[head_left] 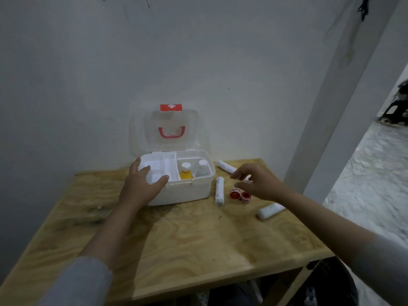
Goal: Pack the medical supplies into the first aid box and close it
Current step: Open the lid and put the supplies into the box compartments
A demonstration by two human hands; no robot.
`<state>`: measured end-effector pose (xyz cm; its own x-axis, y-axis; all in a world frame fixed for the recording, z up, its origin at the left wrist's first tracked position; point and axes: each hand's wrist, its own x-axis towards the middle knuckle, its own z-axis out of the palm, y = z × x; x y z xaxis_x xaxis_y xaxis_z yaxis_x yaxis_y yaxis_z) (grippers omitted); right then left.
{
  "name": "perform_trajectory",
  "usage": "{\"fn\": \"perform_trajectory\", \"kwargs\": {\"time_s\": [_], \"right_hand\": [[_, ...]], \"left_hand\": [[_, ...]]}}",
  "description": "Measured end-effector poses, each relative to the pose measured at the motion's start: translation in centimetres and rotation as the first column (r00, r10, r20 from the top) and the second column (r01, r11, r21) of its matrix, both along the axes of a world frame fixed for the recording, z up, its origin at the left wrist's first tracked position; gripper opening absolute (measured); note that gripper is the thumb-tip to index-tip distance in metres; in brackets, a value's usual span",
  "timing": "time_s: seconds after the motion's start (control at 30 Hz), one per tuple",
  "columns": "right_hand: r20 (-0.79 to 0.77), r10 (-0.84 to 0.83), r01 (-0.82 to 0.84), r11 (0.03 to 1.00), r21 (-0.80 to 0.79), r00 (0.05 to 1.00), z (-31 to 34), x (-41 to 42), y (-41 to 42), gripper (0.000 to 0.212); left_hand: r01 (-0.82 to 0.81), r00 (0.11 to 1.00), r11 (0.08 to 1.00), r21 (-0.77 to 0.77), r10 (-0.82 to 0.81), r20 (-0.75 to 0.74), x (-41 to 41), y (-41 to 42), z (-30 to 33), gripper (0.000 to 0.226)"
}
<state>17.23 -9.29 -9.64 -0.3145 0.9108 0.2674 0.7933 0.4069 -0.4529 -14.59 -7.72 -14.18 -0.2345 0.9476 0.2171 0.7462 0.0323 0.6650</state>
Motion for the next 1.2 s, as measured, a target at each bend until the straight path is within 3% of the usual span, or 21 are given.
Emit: {"fn": "perform_trajectory", "kwargs": {"time_s": [0.17,0.33,0.53,0.83,1.0,1.2], "right_hand": [[0.183,-0.119,0.135,0.988,-0.08,0.976,-1.8,6.8,-2.8,0.024],[0.229,-0.172,0.222,0.952,-0.213,0.958,-4.2,10.3,-4.1,0.033],[0.14,-0.205,0.227,0.96,-0.165,0.969,-5.4,9.4,-4.1,0.021],[-0.023,-0.117,0.112,0.982,-0.155,0.993,-5.2,7.2,-3.1,0.018],[-0.193,-0.199,0.199,0.98,-0.018,0.961,-3.2,5.1,0.3,0.012],[-0.131,-0.365,0.367,0.93,-0.012,0.922,-2.7,2.1,6.6,0.022]], "left_hand": [[0.011,1.0,1.0,-0.004,-0.011,0.015,-0.1,0.0,0.0,0.078],[0.023,1.0,1.0,0.0,-0.023,0.016,-0.1,-0.2,0.1,0.077],[0.029,0.999,1.0,-0.008,-0.029,0.019,-0.1,-0.3,0.2,0.076],[0.036,0.999,0.999,-0.012,-0.036,0.038,-0.1,-0.4,0.4,0.074],[0.036,0.998,0.999,-0.015,-0.035,0.045,0.0,-0.4,0.4,0.073],[0.023,1.0,0.999,-0.024,-0.023,0.006,0.0,-0.2,0.5,0.072]]}}
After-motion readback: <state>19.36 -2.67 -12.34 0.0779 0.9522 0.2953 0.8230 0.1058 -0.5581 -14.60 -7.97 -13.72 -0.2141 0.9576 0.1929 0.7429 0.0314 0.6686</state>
